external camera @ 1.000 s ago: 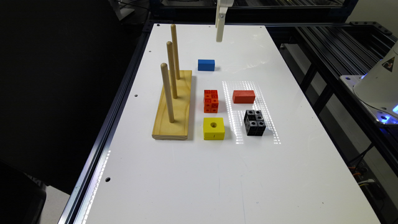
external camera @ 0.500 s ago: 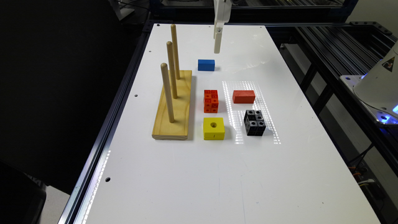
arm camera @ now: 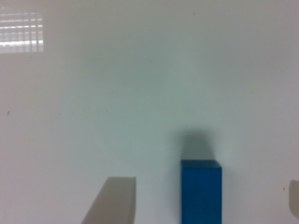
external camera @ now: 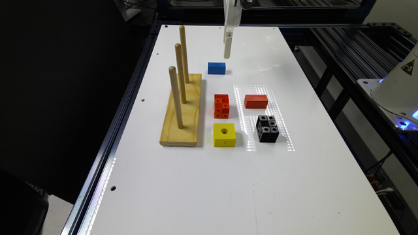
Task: Pick up narrow blue stick.
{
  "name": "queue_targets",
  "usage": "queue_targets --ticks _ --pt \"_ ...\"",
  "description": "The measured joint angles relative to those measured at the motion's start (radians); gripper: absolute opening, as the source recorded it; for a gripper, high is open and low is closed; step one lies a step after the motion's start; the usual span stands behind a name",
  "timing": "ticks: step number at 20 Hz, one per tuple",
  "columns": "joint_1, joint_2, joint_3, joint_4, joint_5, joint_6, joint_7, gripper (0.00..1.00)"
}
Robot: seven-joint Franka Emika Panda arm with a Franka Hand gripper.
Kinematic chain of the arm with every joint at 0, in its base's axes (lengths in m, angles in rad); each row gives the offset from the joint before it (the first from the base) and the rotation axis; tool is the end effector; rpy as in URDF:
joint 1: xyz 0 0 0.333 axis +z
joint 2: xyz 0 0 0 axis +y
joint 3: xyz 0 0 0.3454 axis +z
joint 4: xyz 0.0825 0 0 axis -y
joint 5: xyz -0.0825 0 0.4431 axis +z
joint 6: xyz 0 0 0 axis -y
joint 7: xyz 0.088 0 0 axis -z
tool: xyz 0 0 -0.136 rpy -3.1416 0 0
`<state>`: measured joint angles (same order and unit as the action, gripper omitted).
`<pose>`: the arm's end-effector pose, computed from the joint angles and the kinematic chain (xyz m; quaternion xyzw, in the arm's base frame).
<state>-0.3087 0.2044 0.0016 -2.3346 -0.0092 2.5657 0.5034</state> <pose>0.5353 -0.1697 0.2026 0.9204 -0.3907 0.0135 0.0011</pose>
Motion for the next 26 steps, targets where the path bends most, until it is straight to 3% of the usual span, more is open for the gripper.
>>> queue_targets --ticks 8,14,21,26 --pt "0.002 0.001 0.016 0.009 0.0007 0.000 0.003 1.00" --pt "0.002 0.005 0.018 0.014 0.0007 0.000 0.003 1.00" --pt "0.002 0.078 0.019 0.028 0.0007 0.054 0.003 1.00" --pt "0.002 0.106 0.019 0.049 0.0007 0.059 0.003 1.00"
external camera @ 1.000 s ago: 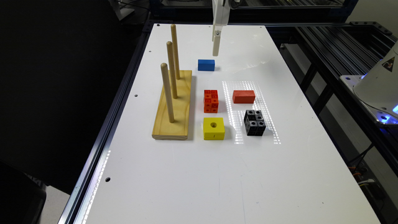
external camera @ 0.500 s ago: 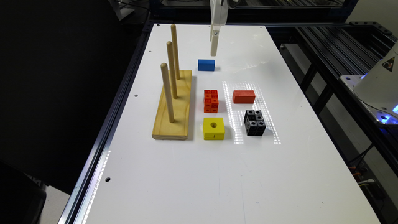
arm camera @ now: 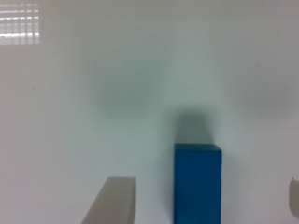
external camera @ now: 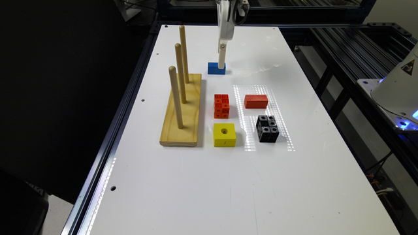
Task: Pick up narrow blue stick.
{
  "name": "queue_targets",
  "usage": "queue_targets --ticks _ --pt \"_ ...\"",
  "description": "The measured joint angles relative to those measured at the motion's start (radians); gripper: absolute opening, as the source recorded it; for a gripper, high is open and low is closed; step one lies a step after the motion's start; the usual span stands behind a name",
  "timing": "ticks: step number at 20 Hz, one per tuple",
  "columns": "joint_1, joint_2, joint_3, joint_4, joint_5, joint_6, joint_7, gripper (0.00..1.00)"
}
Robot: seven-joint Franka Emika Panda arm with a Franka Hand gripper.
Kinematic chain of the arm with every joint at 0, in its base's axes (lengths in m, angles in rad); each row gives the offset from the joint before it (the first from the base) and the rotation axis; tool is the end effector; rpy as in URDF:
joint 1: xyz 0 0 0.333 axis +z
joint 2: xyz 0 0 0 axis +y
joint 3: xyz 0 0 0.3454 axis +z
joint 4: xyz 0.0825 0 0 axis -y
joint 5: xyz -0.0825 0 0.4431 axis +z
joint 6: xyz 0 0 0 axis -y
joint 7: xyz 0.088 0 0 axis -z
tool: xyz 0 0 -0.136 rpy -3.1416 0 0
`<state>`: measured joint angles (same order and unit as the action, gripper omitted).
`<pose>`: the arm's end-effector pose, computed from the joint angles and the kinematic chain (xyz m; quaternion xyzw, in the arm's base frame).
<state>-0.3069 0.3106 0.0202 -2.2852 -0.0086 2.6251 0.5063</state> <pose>0.5532 -0.1625 0.1674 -0.9235 0.3832 -0.0145 0.0025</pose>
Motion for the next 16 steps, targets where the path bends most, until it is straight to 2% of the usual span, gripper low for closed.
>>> queue_targets --ticks 16 --pt "0.000 0.038 0.000 0.004 0.0000 0.019 0.000 1.00"
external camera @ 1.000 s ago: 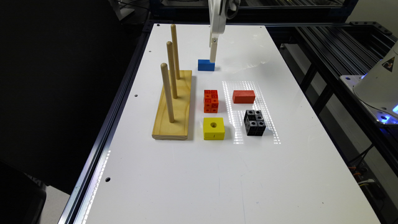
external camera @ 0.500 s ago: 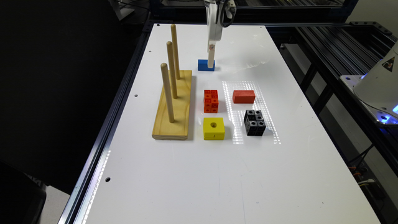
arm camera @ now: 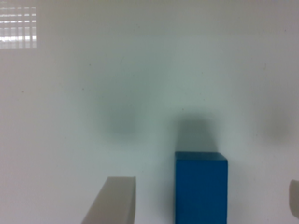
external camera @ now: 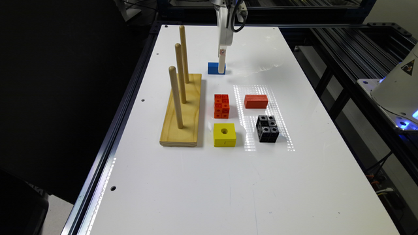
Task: Pick up narrow blue stick.
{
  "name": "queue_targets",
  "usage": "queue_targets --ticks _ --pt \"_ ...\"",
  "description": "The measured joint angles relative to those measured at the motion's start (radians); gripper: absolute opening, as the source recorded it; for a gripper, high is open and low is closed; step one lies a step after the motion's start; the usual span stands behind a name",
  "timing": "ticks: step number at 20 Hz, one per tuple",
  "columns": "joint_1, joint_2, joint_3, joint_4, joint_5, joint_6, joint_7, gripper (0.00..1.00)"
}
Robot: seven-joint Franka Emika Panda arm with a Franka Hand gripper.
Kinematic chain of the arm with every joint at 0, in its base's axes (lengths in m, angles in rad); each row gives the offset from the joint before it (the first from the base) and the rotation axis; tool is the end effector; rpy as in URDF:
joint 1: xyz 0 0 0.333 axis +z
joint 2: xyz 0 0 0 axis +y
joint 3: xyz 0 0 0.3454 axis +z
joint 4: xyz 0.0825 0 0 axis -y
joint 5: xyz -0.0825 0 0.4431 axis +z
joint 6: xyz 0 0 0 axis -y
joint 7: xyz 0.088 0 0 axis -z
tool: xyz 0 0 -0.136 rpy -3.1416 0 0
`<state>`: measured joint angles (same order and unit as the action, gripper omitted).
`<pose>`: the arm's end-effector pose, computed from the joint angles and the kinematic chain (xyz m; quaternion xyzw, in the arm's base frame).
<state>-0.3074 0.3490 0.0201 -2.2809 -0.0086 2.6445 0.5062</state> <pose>0.5512 -0.1622 0.1488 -0.9235 0.3835 -0.0072 0.0021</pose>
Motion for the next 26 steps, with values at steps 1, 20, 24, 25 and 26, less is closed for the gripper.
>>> queue_targets --ticks 1,20,24,25,26 --pt "0.000 0.003 0.000 0.000 0.0000 0.002 0.000 1.00" --pt "-0.001 0.094 0.000 0.081 0.0000 0.018 0.000 1.00" --pt "-0.001 0.114 0.000 0.096 0.0000 0.021 0.000 1.00" --pt "-0.001 0.115 0.000 0.097 0.0000 0.021 0.000 1.00" --pt "-0.001 0.116 0.000 0.098 0.0000 0.021 0.000 1.00"
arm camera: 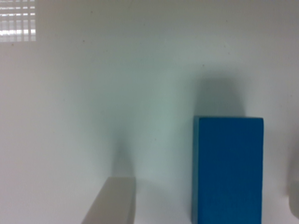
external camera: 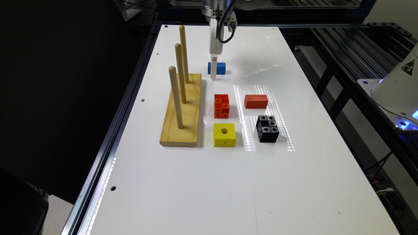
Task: Pick up narrow blue stick.
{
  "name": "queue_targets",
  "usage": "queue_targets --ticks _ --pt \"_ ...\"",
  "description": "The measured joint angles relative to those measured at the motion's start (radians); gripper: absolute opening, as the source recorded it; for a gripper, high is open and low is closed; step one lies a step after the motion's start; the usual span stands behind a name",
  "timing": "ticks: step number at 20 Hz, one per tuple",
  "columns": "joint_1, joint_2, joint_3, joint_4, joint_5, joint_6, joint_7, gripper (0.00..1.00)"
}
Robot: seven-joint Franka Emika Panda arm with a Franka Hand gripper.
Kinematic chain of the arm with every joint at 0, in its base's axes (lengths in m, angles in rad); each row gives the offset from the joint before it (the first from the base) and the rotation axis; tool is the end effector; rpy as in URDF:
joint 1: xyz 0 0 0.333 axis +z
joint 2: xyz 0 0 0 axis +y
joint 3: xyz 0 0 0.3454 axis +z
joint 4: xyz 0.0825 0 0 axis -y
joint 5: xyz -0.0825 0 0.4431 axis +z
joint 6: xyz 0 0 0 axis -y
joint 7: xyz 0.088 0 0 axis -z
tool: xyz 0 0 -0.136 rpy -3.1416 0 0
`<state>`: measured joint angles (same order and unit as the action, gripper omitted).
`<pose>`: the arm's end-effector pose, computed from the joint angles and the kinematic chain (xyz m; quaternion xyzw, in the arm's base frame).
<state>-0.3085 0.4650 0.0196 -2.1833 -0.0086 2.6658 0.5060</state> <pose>0.5768 -0.1706 0.1191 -0.9231 0.3845 -0.0085 0.0033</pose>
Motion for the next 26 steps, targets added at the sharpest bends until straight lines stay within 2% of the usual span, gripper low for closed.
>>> queue_targets --ticks 13,14,26 --pt "0.002 0.007 0.001 0.000 -0.0002 0.001 0.000 1.00" --pt "0.002 0.007 0.001 0.000 -0.0002 0.001 0.000 0.00" --pt "0.002 0.006 0.001 0.000 -0.0002 0.001 0.000 0.00"
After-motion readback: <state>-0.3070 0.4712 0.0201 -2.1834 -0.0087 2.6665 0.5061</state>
